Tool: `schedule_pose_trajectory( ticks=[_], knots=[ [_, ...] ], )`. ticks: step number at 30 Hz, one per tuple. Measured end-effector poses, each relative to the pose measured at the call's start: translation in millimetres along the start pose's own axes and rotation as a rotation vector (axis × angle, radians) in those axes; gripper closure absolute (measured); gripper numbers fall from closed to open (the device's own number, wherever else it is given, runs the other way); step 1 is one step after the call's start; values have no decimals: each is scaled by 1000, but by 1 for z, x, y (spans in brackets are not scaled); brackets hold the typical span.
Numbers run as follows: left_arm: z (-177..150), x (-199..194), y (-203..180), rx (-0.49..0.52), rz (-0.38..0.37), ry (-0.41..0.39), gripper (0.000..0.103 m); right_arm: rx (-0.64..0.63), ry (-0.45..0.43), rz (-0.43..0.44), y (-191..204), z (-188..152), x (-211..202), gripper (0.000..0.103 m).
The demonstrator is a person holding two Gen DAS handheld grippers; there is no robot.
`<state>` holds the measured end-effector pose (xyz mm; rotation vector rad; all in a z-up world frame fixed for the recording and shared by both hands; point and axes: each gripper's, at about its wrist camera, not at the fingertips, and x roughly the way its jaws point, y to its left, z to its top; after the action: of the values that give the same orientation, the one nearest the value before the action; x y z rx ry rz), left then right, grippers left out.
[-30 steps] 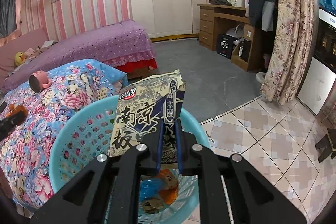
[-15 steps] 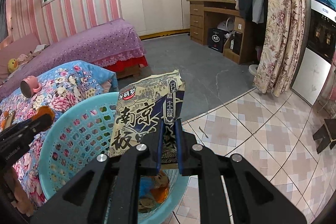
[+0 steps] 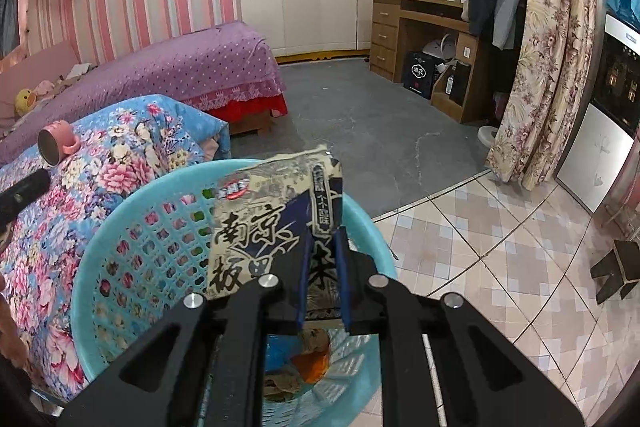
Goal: Collect trash
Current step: 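Open the left tool to drop the peel while the right tool releases the packet into the basket, then move both tools back over the bed toward the orange bottle cap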
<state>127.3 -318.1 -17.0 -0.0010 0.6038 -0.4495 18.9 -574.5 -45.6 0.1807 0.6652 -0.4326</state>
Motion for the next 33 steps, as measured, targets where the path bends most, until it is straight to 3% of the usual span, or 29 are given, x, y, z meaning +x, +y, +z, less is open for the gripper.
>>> schedule_pose_trajectory(
  ticks=[3, 4, 6, 7, 10, 11, 13, 15, 17, 26, 33],
  knots=[
    [0, -11, 20, -3, 37, -8, 8, -7, -2, -8, 7, 0, -1, 88],
    [-1, -16, 29, -6, 49, -8, 8, -9, -2, -14, 9, -1, -2, 84],
    [-1, -22, 41, -8, 67, -8, 8, -5, -1, -10, 13, 0, -3, 63],
    [-1, -27, 49, -10, 82, -11, 7, 0, -8, -3, 17, 0, -4, 45],
    [-5, -40, 70, -20, 110, -20, 6, -3, -24, 5, 28, 3, -8, 35],
    [-5, -44, 76, -21, 117, -22, 6, -5, -34, -3, 34, 4, -9, 23],
    [-5, -52, 90, -20, 137, -32, 6, 9, -52, -1, 40, 6, -11, 14],
    [-4, -60, 100, -20, 157, -44, 6, 31, -49, 19, 51, 8, -10, 14],
    [-2, -67, 114, -24, 175, -55, 6, 28, -49, 8, 60, 10, -9, 6],
    [-7, -79, 175, -57, 264, -81, 6, 20, -97, 34, 111, 19, -12, 6],
    [-8, -84, 205, -65, 277, -70, 6, 6, -120, 94, 155, 19, -12, 5]
  ],
)
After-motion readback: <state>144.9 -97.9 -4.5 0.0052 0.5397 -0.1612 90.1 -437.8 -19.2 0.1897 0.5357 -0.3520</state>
